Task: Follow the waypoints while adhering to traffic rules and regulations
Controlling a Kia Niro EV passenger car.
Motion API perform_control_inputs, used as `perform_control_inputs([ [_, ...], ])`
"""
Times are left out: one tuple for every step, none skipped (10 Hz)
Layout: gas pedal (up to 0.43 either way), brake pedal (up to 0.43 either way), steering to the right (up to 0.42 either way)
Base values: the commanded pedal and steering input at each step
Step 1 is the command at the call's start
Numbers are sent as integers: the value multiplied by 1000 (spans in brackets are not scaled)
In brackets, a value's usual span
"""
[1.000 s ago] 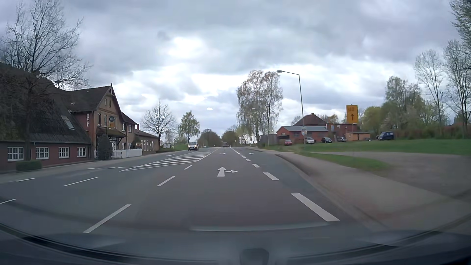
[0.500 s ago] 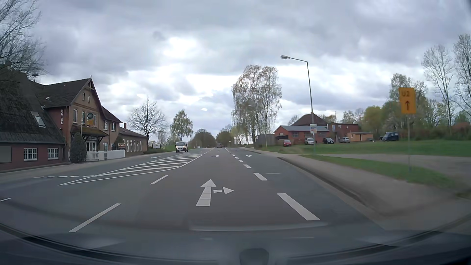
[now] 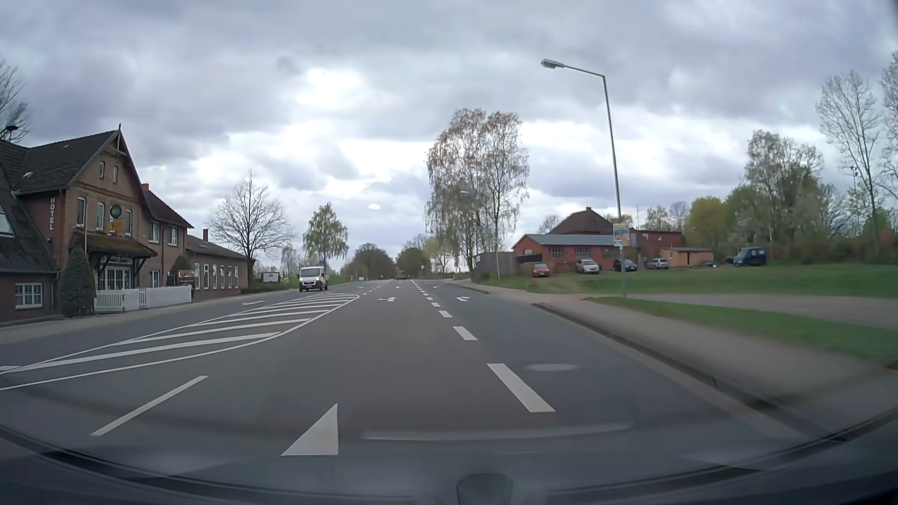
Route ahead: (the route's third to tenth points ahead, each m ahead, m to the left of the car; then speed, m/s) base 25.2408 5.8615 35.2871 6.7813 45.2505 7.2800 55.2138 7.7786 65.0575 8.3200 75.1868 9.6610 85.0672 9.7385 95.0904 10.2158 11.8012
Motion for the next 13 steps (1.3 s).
perform_control_inputs([
  [98, 0, 16],
  [98, 0, 14],
  [98, 0, 12],
  [98, 0, 10],
  [98, 0, 9],
  [87, 0, 8],
  [87, 0, 6],
  [87, 0, 4],
  [87, 0, 2],
  [87, 0, 0],
  [87, 0, -4],
  [87, 0, -7],
  [87, 0, -10],
])
